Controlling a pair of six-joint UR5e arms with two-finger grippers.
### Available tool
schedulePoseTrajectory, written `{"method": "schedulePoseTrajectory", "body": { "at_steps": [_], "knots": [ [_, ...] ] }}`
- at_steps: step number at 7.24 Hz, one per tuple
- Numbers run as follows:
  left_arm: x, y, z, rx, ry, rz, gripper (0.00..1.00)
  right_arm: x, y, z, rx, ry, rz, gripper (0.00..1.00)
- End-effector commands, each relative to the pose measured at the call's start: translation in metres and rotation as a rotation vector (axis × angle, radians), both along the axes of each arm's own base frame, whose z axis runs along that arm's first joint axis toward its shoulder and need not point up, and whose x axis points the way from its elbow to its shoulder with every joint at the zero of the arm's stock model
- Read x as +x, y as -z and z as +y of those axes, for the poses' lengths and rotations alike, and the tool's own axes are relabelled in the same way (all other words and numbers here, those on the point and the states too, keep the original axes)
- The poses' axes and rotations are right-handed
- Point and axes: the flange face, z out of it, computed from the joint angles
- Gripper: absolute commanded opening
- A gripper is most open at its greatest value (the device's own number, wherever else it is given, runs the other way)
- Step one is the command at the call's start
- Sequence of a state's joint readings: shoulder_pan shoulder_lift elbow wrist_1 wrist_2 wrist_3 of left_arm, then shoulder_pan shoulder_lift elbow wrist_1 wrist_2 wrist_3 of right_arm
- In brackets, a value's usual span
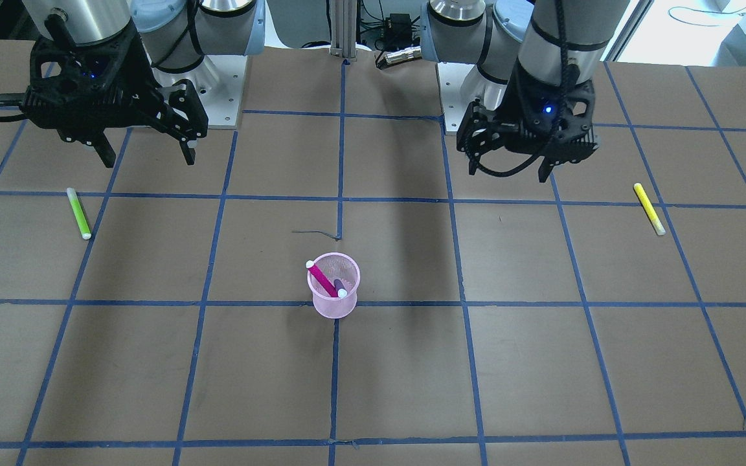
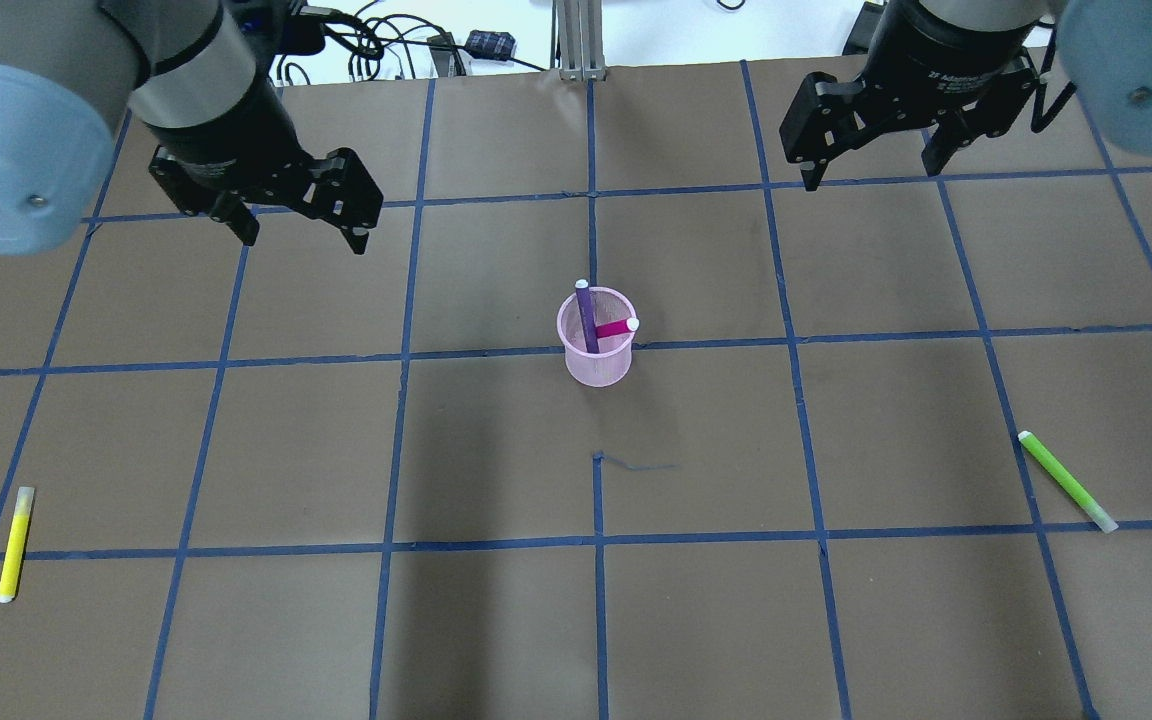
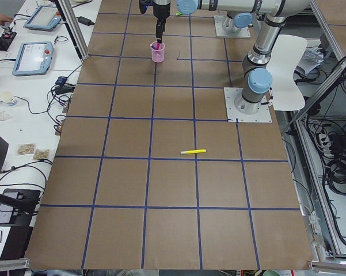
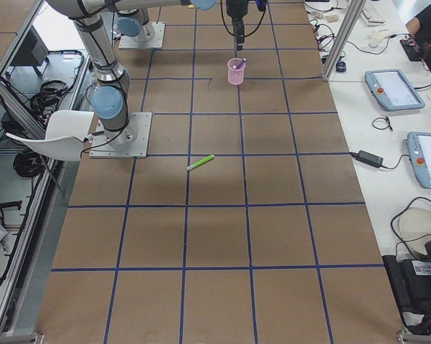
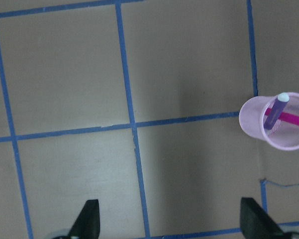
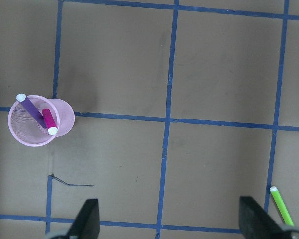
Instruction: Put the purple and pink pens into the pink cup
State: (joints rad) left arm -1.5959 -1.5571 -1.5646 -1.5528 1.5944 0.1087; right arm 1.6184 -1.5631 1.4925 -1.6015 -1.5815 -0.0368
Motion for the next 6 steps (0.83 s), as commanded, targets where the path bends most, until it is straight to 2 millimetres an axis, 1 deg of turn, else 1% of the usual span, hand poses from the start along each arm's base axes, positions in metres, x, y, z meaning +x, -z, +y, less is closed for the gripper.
{"method": "schedulePoseTrajectory", "body": {
  "at_steps": [1,2,3,4,6],
  "knots": [
    [0.022,-0.009,0.019,0.002,-0.022,-0.009,1.00,0.000,0.000,0.000,0.000,0.000,0.002,1.00],
    [0.030,-0.001,0.012,-0.024,-0.036,-0.001,1.00,0.000,0.000,0.000,0.000,0.000,0.002,1.00],
    [0.034,-0.004,0.010,-0.050,-0.037,0.002,1.00,0.000,0.000,0.000,0.000,0.000,0.002,1.00],
    [0.033,-0.005,0.009,-0.049,-0.042,0.042,1.00,0.000,0.000,0.000,0.000,0.002,0.000,1.00],
    [0.033,-0.013,0.008,-0.066,-0.043,0.019,1.00,0.000,0.000,0.000,0.000,0.002,0.000,1.00]
  ]
}}
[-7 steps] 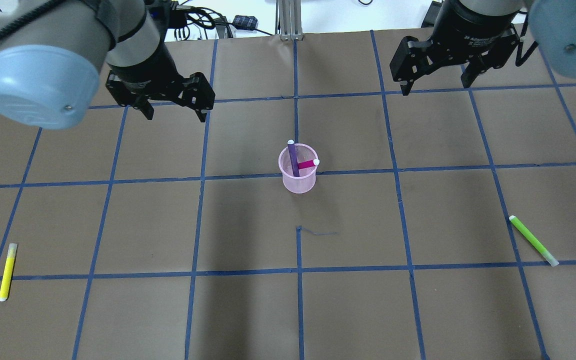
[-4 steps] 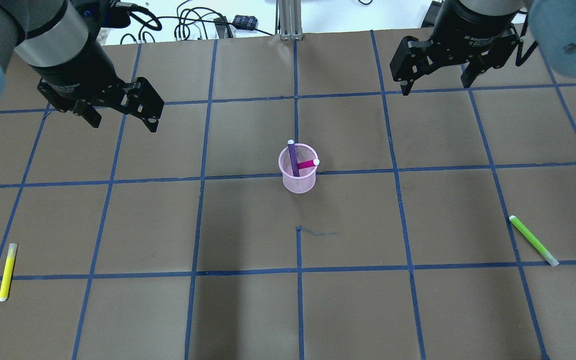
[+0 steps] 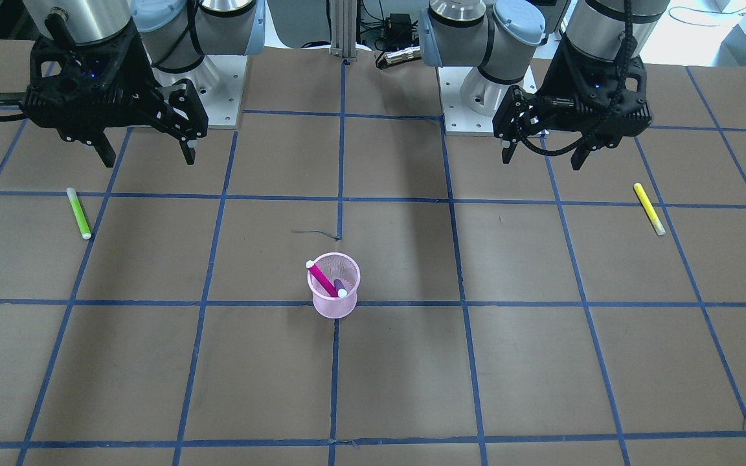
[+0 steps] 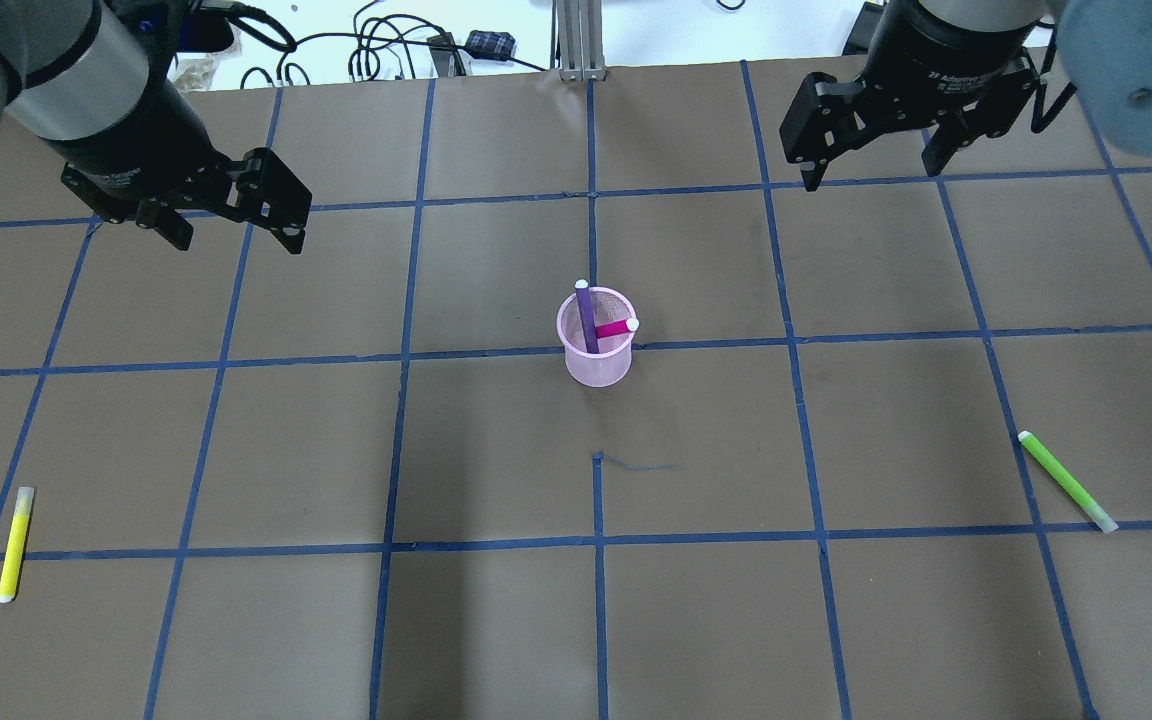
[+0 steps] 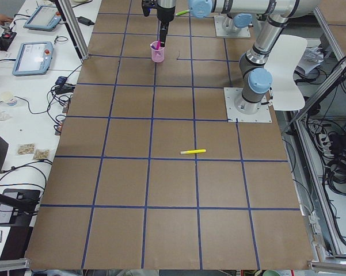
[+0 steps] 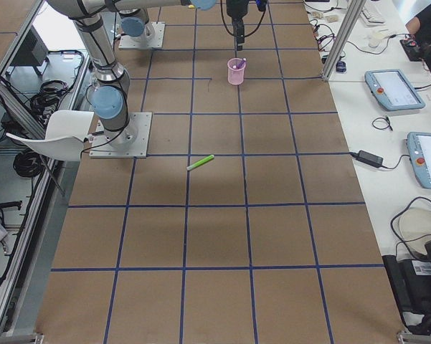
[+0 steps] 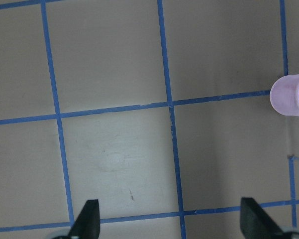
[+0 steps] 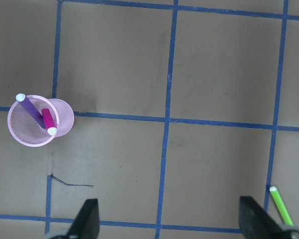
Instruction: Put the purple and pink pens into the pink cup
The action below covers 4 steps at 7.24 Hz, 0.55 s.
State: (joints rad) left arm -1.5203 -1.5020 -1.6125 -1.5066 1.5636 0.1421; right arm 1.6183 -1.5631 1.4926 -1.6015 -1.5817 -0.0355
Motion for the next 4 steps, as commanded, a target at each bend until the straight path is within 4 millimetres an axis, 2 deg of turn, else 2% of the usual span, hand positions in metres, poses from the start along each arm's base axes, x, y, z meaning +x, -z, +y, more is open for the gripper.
{"method": "schedulePoseTrajectory", "body": {
  "at_steps": [1,4],
  "knots": [
    [-0.0002,-0.0027,-0.0063,-0.008,-0.015,0.000,1.00,0.0001,0.0023,-0.0010,0.005,0.000,0.000,1.00],
    [-0.0005,-0.0033,-0.0105,-0.007,-0.015,-0.003,1.00,0.0002,0.0031,-0.0015,0.006,0.002,-0.002,1.00]
  ]
}}
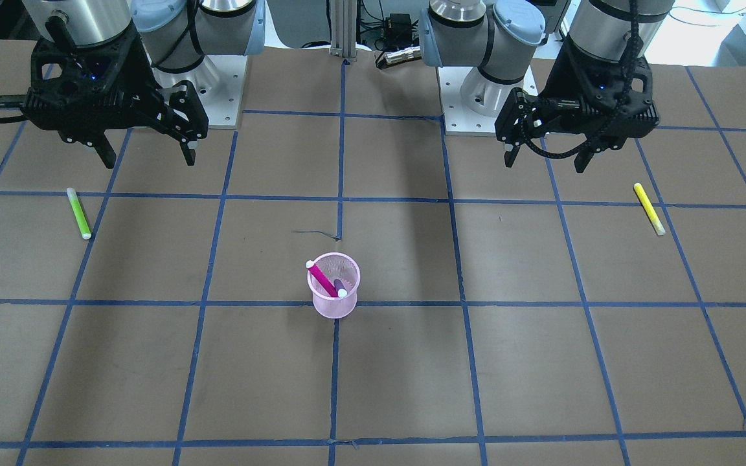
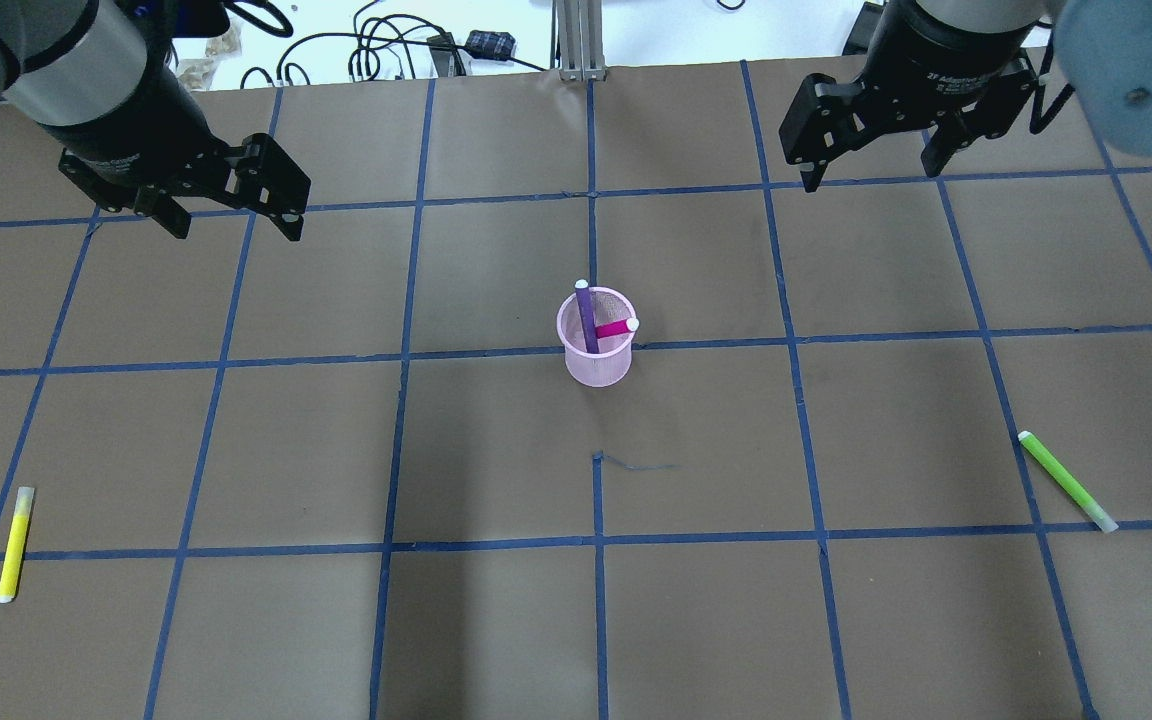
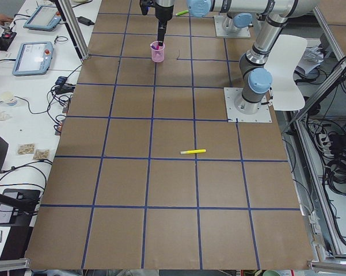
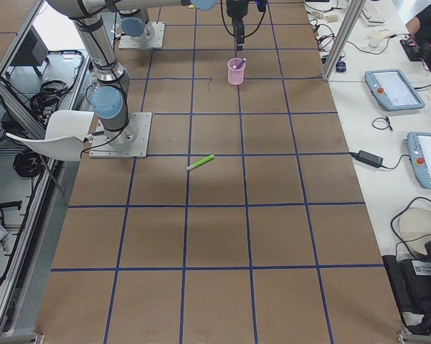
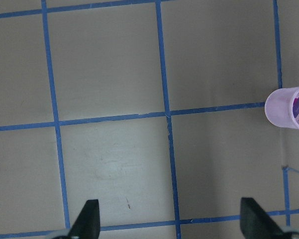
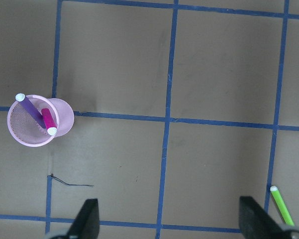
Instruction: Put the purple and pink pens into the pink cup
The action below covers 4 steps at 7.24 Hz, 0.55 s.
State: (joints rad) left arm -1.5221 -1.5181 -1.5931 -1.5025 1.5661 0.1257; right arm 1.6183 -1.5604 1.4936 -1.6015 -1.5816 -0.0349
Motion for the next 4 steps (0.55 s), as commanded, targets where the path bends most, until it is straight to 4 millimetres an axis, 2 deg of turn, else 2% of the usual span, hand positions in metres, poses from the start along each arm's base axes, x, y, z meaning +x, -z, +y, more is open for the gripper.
{"method": "schedulePoseTrajectory", "body": {
  "at_steps": [1,3,4],
  "knots": [
    [0.001,-0.009,-0.012,-0.002,0.000,0.000,1.00,0.000,0.002,-0.001,0.004,-0.002,0.003,1.00],
    [0.000,-0.014,-0.028,0.019,0.000,0.007,1.00,-0.001,0.003,-0.002,0.007,0.013,-0.002,1.00],
    [0.000,-0.010,-0.028,0.024,-0.001,0.014,1.00,0.001,-0.002,-0.001,-0.004,0.014,-0.006,1.00]
  ]
}}
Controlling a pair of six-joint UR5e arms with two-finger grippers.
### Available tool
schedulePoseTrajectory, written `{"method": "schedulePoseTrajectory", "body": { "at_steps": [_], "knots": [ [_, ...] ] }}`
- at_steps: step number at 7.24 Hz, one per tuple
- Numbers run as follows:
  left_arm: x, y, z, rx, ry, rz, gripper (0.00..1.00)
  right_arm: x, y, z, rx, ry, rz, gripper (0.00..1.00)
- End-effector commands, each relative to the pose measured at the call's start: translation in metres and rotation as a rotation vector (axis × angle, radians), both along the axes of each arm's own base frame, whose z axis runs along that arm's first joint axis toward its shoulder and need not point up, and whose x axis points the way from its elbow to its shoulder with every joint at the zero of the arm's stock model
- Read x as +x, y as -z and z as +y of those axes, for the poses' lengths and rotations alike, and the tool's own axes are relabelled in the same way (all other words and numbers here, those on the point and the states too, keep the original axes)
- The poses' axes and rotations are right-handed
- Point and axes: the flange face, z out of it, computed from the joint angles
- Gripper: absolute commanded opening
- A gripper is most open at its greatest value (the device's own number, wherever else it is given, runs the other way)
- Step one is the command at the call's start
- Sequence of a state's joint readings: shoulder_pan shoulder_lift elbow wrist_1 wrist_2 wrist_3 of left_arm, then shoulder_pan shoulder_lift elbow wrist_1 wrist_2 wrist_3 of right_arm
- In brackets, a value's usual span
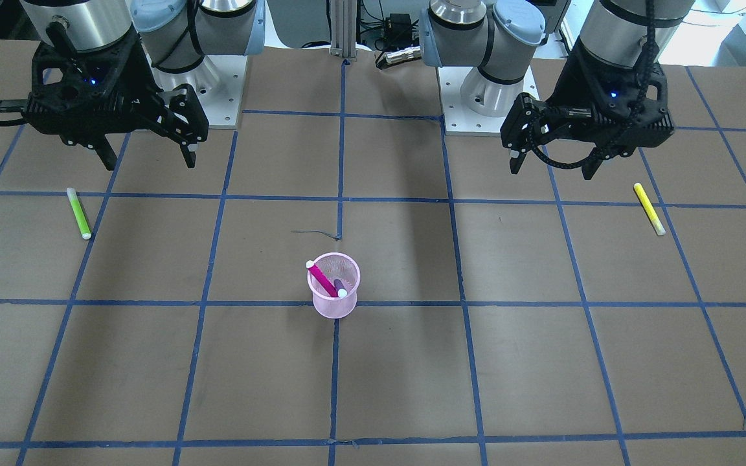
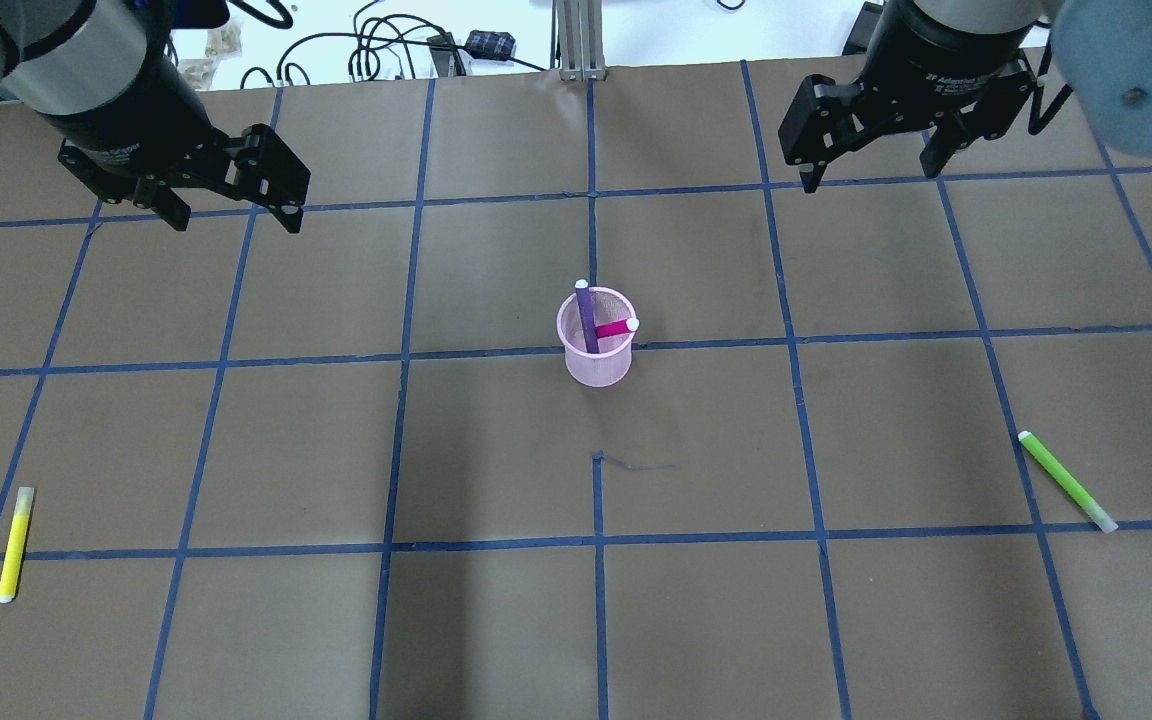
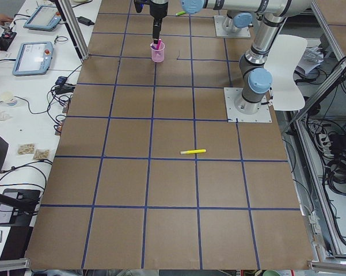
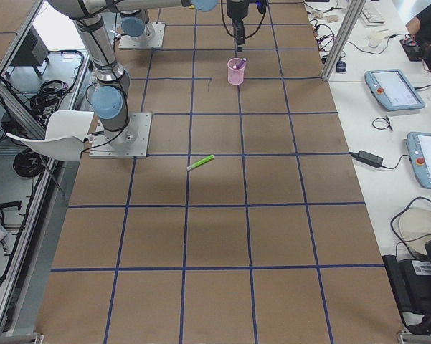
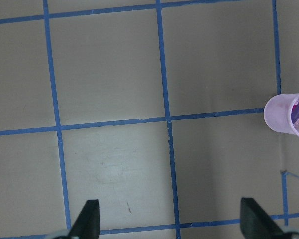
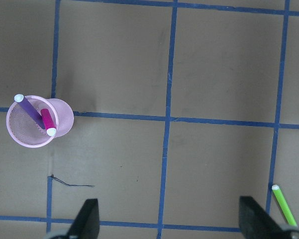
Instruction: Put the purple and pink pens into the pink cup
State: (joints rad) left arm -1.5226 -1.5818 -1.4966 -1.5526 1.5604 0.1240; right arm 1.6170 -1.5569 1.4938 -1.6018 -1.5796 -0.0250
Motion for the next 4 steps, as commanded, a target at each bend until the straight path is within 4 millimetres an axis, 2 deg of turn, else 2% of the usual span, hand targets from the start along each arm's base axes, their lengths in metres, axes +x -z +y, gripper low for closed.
{"method": "schedulePoseTrajectory", "body": {
  "at_steps": [1,4],
  "knots": [
    [-0.0032,0.0043,-0.0024,0.010,0.006,0.007,1.00,0.0024,-0.0052,0.0008,-0.010,-0.001,-0.003,1.00],
    [-0.0040,0.0062,-0.0009,0.017,0.008,0.000,1.00,0.0023,-0.0039,0.0002,-0.009,-0.009,-0.001,1.00]
  ]
}}
